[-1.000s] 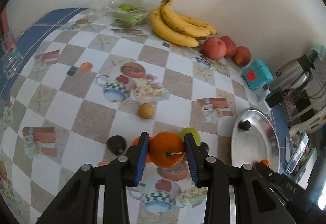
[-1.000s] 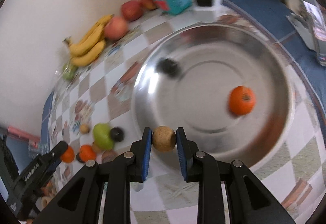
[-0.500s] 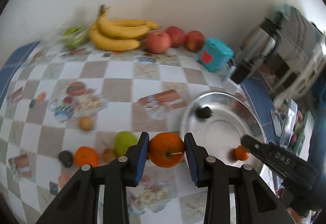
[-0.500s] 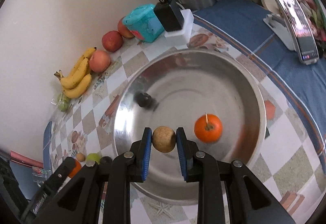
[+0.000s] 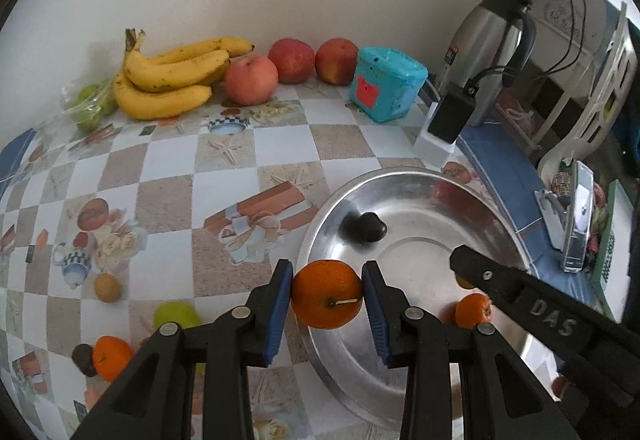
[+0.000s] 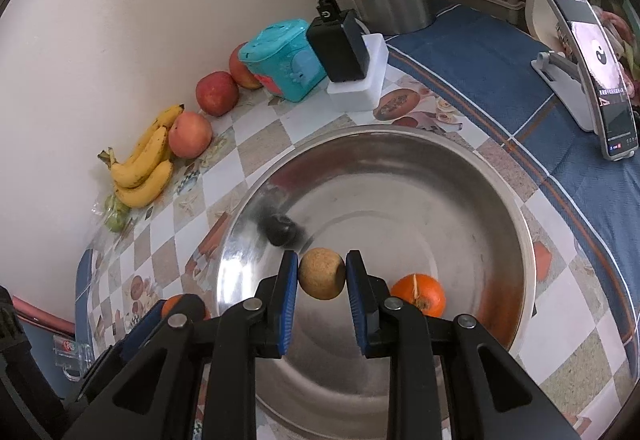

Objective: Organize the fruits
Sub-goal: 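Carry the mandarin with the left tool while the right tool carries the kiwi over the tray, then open the left tool to drop the mandarin while the right tool releases the kiwi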

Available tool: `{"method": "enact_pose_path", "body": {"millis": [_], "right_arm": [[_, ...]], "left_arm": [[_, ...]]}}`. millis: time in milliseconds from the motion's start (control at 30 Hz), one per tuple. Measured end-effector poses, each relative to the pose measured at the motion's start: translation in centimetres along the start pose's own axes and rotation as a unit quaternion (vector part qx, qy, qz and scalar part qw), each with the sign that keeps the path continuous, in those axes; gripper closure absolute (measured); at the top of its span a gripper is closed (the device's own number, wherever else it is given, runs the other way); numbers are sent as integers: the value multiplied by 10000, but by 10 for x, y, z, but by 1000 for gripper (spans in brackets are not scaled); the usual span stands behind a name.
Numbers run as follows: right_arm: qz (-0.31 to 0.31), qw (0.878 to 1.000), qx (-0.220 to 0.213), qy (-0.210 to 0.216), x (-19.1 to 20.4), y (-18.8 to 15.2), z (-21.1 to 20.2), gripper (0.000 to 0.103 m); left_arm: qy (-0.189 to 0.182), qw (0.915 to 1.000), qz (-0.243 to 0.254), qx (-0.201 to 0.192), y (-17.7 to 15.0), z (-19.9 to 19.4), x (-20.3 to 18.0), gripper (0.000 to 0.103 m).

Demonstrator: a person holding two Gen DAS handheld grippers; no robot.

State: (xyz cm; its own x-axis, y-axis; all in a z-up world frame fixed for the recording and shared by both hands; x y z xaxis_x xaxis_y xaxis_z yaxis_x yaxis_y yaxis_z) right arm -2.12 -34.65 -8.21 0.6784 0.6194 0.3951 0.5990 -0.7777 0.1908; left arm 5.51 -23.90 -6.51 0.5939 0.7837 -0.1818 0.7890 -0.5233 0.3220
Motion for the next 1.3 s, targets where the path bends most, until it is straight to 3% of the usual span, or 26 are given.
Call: {"method": "enact_pose_path", "body": {"millis": [100,767,1067,1300], "right_arm": [[31,10000,-1,9,-1,3,1,77],[250,9987,358,-264,-21,-3,22,77],[126,9988,263,-390,-14,-1,15,77],[12,9989,84,-471,-9,3,0,70]], "left_arm": [[-125,9999,-73,92,1,9,-2,65],[27,9995,149,274,-10,24,-10,64],[57,9994,230,246,-10,21,-13,62],[27,9996,230,170,-7,12,-13,55]]}}
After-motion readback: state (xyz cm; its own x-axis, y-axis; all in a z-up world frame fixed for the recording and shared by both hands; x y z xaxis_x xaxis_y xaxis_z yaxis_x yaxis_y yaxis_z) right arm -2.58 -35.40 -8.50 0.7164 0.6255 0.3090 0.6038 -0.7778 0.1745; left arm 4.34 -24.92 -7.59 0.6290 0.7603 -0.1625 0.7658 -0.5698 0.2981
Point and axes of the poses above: each gripper's, at about its wrist camera, not at the fingertips, and z roughly the way its jaws point, x to its left, y to its top, the point moved 9 cm from there along z, roughly the way its jaws point, and after that the axes turned 14 degrees about x, right-handed, at the moved point
